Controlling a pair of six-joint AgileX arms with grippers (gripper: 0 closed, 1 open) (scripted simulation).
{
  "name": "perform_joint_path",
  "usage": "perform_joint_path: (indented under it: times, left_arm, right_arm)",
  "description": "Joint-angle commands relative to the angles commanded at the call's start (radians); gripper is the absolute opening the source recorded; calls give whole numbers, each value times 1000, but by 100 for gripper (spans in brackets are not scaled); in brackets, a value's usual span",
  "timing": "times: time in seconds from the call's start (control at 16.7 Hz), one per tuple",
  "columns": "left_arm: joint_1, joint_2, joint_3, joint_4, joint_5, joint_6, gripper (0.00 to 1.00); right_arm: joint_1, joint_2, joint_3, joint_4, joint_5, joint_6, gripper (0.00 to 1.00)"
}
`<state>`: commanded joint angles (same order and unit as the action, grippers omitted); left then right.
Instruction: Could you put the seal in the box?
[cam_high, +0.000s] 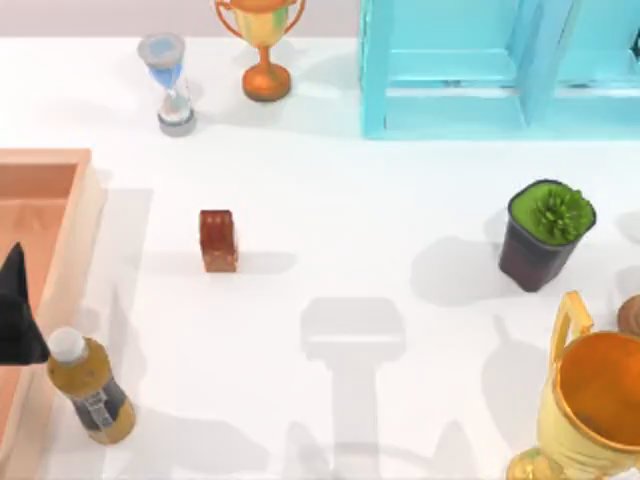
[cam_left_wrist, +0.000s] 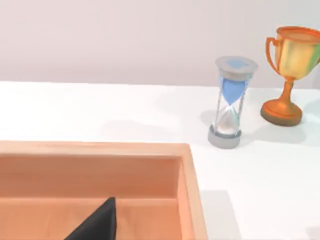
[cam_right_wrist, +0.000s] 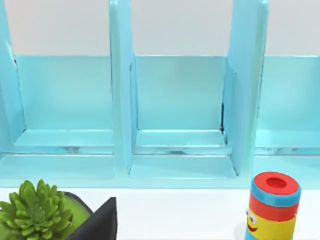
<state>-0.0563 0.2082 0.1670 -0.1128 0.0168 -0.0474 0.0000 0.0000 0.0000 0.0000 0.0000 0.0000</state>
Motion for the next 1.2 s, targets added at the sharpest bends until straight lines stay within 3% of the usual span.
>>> perform_joint_path:
  times: [0.54, 0.9, 1.2]
  left_arm:
    - [-178, 812, 541, -534, 14, -142, 100]
    - [-282, 1407, 1004, -952, 1, -235, 100]
    - [-335, 1762, 1410, -1163, -11, -298, 100]
  right_arm:
    - [0, 0, 0, 0, 0, 0, 100]
    - [0, 0, 0, 0, 0, 0, 100]
    - [0, 0, 0, 0, 0, 0, 100]
